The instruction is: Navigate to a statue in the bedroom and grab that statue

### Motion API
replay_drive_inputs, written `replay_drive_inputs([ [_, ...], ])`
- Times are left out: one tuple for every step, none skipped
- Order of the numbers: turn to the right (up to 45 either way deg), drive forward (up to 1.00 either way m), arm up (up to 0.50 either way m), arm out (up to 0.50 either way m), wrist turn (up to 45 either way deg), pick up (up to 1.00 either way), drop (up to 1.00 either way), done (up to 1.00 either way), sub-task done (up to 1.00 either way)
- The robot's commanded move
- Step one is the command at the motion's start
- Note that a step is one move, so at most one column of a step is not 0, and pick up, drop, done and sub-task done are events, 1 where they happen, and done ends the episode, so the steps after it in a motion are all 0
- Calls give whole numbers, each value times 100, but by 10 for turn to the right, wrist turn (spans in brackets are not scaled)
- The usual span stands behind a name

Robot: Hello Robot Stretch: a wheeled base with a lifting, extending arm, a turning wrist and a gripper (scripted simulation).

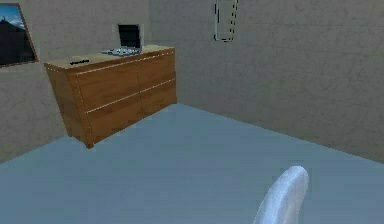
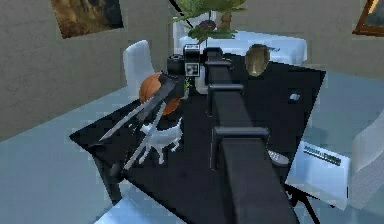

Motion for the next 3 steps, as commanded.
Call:
replay_drive_inputs([
  [0, 0, 0, 0, 450, 0, 0, 0, 0],
  [0, 0, 0, 0, 450, 0, 0, 0, 0],
  [0, 0, 0, 0, 60, 0, 0, 0, 0],
])
